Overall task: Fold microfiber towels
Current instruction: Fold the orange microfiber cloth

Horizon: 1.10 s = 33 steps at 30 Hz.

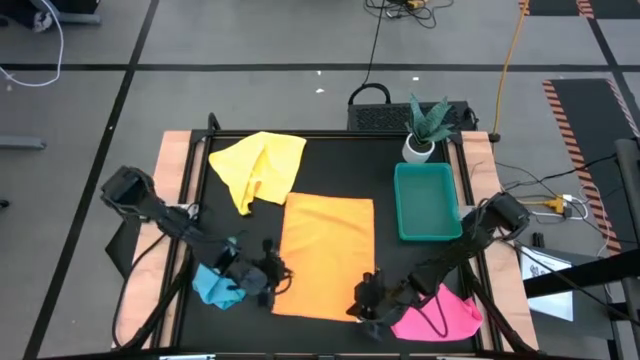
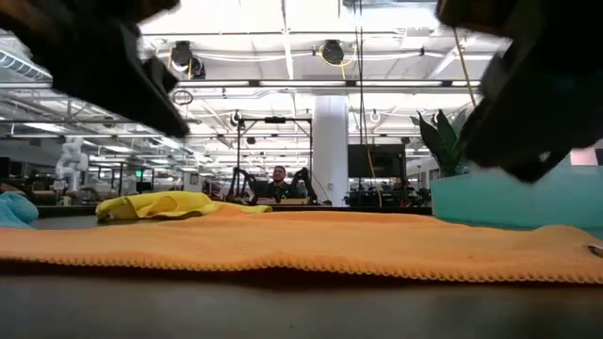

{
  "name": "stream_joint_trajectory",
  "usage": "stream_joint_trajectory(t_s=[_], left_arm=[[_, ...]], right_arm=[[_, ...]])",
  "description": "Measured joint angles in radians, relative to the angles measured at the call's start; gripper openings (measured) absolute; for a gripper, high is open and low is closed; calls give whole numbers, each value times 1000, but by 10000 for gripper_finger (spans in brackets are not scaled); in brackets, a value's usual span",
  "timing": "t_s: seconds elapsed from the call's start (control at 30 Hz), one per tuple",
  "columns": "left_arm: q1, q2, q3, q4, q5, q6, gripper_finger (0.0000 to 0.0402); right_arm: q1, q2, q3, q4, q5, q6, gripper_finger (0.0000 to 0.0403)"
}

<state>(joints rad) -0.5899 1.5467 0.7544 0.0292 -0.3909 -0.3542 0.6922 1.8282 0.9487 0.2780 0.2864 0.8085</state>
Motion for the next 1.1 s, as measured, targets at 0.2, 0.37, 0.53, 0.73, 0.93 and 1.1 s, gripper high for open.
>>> stream_joint_trajectory(t_s=[0.2,0.37,0.53,0.73,0.93,1.1], left_arm=[[-141,54,-1,66,100,118,34],[-236,123,-2,172,102,132,90],[-278,197,10,158,70,169,176],[-297,297,89,81,-70,265,210],[-297,324,169,-76,-257,307,164],[-293,324,193,-187,-274,296,121]], right_arm=[[56,-59,0,-34,1,-104,0],[79,-63,0,-51,-2,-121,0],[77,-63,0,-87,0,-124,0],[77,-64,0,-88,0,-237,0],[82,-64,0,-85,-1,-384,0],[83,-87,0,-95,-21,-427,21]])
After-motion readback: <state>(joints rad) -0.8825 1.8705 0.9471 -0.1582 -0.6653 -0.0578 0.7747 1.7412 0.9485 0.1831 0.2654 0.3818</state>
